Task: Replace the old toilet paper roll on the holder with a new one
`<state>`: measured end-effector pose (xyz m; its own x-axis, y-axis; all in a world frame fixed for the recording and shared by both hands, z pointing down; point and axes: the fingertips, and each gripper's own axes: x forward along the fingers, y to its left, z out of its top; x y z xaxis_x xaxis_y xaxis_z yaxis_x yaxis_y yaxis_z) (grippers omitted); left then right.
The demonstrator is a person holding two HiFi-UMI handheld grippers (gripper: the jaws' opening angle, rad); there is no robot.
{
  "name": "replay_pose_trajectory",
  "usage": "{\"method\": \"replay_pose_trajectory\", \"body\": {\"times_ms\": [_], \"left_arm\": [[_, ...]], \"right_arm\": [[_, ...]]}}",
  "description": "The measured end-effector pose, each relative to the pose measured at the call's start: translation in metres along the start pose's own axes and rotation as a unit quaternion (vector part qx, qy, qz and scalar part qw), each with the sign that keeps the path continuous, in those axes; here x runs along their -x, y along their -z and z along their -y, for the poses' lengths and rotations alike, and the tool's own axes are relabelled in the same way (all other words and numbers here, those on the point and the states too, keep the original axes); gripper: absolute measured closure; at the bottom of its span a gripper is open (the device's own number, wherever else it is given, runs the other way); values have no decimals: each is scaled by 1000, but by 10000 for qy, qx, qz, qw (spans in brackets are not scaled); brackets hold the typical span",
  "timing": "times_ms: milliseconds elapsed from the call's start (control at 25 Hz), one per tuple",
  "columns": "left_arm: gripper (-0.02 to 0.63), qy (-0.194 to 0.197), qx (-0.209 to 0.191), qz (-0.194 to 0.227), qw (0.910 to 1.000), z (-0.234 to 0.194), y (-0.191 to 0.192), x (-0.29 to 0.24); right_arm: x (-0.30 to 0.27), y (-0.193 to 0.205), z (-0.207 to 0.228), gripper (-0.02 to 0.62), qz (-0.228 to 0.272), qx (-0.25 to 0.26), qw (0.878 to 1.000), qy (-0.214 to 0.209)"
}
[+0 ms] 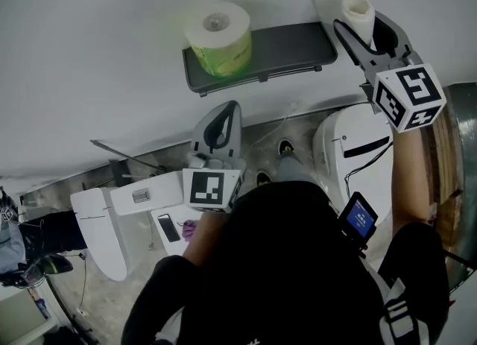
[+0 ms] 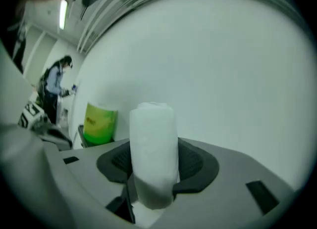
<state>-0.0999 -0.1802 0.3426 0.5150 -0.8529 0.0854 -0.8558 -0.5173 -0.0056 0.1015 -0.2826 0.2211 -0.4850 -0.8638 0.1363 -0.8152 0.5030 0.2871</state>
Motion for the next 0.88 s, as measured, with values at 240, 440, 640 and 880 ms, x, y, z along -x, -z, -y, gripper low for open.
{"method": "replay_pose_trajectory", "body": {"times_ms": [240, 440, 640, 880], "left_arm": [[584, -142, 4, 42, 9999, -7, -4, 5], [584, -222, 64, 51, 9997, -12, -5, 9], [584, -225, 12, 12, 9997, -15, 1, 10], [584, -167, 0, 78, 9998, -15, -4, 7]], "right_arm": [[-30, -37, -39, 371, 706, -1740, 9744, -1235], [-54, -23, -61, 371, 399, -1960, 9704, -1356], [-63, -12, -66, 370, 253, -1988, 9718, -1241], [-65, -9, -64, 351, 168, -1787, 9777, -1089]]}}
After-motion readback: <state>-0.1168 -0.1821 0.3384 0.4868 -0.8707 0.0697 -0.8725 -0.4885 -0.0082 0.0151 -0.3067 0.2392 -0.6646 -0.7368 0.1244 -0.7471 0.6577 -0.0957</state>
